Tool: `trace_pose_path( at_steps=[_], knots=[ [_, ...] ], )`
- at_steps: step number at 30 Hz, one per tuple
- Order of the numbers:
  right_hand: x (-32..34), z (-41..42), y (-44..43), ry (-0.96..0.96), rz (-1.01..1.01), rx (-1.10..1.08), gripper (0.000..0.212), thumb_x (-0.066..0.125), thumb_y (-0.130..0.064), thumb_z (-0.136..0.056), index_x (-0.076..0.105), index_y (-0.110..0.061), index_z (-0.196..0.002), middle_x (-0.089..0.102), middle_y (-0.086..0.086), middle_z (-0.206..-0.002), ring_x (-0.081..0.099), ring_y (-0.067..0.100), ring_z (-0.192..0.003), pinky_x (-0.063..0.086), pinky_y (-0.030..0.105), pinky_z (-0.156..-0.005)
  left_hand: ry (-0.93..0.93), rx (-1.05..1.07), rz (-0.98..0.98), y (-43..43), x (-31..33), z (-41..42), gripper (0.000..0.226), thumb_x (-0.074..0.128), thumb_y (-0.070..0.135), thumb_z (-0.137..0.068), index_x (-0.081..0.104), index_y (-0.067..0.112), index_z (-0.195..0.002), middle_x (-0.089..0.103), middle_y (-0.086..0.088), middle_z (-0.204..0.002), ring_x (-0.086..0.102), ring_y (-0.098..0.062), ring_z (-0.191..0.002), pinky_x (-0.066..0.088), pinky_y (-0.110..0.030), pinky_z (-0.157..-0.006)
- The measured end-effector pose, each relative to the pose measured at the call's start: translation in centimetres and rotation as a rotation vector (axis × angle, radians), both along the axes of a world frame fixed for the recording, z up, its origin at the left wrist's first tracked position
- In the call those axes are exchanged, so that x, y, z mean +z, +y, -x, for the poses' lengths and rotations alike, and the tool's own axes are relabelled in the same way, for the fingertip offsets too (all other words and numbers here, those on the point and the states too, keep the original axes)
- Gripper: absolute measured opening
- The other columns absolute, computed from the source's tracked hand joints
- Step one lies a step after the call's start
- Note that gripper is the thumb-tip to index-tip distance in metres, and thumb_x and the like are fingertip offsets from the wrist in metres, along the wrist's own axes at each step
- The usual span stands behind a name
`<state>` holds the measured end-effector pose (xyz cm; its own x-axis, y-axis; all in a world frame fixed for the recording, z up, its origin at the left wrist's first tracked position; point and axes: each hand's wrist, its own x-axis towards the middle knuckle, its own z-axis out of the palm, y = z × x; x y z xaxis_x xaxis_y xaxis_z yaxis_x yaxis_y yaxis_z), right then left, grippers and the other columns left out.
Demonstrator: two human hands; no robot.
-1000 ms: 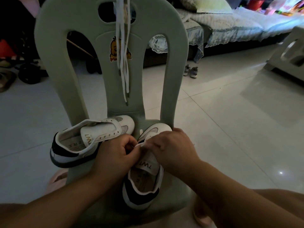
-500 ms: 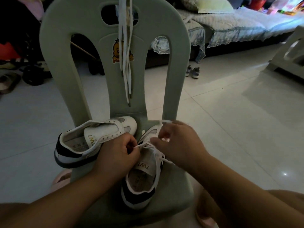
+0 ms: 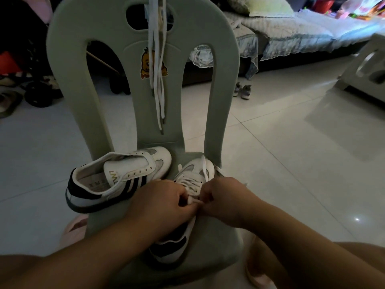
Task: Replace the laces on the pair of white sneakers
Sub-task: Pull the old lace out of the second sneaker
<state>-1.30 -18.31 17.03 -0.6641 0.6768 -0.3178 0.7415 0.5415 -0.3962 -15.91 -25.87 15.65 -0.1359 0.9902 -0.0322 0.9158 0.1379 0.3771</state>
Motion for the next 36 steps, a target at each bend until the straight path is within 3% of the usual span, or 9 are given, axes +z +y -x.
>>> trace_pose_path(
  at_steps=[7,11,15,18,22,26,29,32,36],
  knots=[
    [0.5,0.4,0.7,0.151,0.013,-0.003,0.021,0.055,-0.034,-0.094,0.068,-0.023,-0.107,0.067,-0.006,-0.100,0.055,0.004,-0.081,0.038,0.011,-0.066,-0.014,-0.049,-0.067,-0.9,0.5,-0.1,0.031,0.054,0.061,-0.081,0.067,0.035,-0.090,0.049,0.016,-0.070,0.049,-0.001,-0.072,0.038,-0.019,-0.060],
    [0.1,1.1,0.8,0.088,-0.048,0.037,0.018,0.051,-0.030,-0.094,0.064,-0.017,-0.091,0.061,-0.002,-0.088,0.052,0.013,-0.077,0.035,0.023,-0.061,0.008,-0.067,-0.133,-1.3,0.0,-0.3,0.032,0.051,0.060,-0.083,0.066,0.031,-0.088,0.050,0.015,-0.074,0.045,-0.003,-0.077,0.030,-0.016,-0.059],
    [0.6,1.0,1.2,0.110,0.102,-0.012,0.012,0.049,-0.029,-0.095,0.055,-0.020,-0.093,0.055,-0.008,-0.076,0.051,0.008,-0.067,0.040,0.020,-0.057,-0.017,-0.134,-0.156,-1.7,-0.4,-0.5,0.024,0.055,0.052,-0.086,0.065,0.029,-0.084,0.057,0.014,-0.080,0.042,-0.005,-0.077,0.028,-0.017,-0.059],
    [1.5,0.9,1.1,0.090,0.278,-0.001,0.016,0.062,-0.024,-0.086,0.054,-0.031,-0.099,0.063,-0.010,-0.075,0.060,0.002,-0.063,0.046,0.016,-0.056,0.047,-0.146,-0.142,-1.6,-0.2,-0.3,0.019,0.069,0.046,-0.076,0.061,0.031,-0.067,0.052,0.016,-0.063,0.035,-0.003,-0.062,0.015,-0.009,-0.053],
    [2.9,0.5,2.1,0.523,0.435,-0.288,0.017,0.061,-0.010,-0.087,0.061,-0.026,-0.094,0.065,-0.005,-0.081,0.061,0.002,-0.071,0.046,0.016,-0.064,0.042,-0.146,-0.181,-1.7,-0.7,-0.5,0.027,0.053,0.051,-0.086,0.066,0.028,-0.082,0.060,0.013,-0.080,0.043,-0.006,-0.073,0.032,-0.019,-0.057],
    [3.2,0.0,3.5,0.822,0.528,-0.377,0.036,0.056,-0.011,-0.092,0.054,-0.030,-0.122,0.066,-0.012,-0.114,0.062,-0.006,-0.099,0.048,0.013,-0.080,0.007,-0.147,-0.191,-1.8,-0.6,-0.6,0.030,0.047,0.051,-0.091,0.067,0.030,-0.097,0.062,0.012,-0.093,0.046,-0.006,-0.084,0.037,-0.024,-0.070],
    [2.7,0.2,3.5,0.533,0.164,-0.259,0.041,0.059,-0.019,-0.091,0.052,-0.034,-0.129,0.063,-0.017,-0.106,0.058,-0.010,-0.087,0.042,0.006,-0.069,-0.009,-0.162,-0.201,-1.8,-0.5,-0.6,0.029,0.046,0.050,-0.092,0.066,0.030,-0.097,0.060,0.013,-0.093,0.044,-0.004,-0.084,0.033,-0.018,-0.065],
    [2.3,0.2,2.6,0.278,-0.228,-0.087,0.029,0.065,-0.035,-0.086,0.062,-0.036,-0.115,0.049,-0.017,-0.091,0.046,-0.003,-0.081,0.033,0.009,-0.067,-0.004,-0.183,-0.228,-1.6,-0.8,-0.4,0.027,0.049,0.048,-0.089,0.069,0.030,-0.086,0.063,0.014,-0.083,0.047,-0.001,-0.074,0.034,-0.013,-0.059],
    [2.3,-0.1,1.1,0.027,-0.054,0.116,0.014,0.068,-0.034,-0.084,0.070,-0.029,-0.097,0.062,-0.014,-0.091,0.055,-0.001,-0.080,0.048,0.016,-0.074,0.027,-0.170,-0.245,-1.2,-1.0,-0.1,0.024,0.051,0.048,-0.076,0.064,0.031,-0.065,0.059,0.016,-0.063,0.033,0.002,-0.060,0.013,-0.006,-0.054]
  ],
)
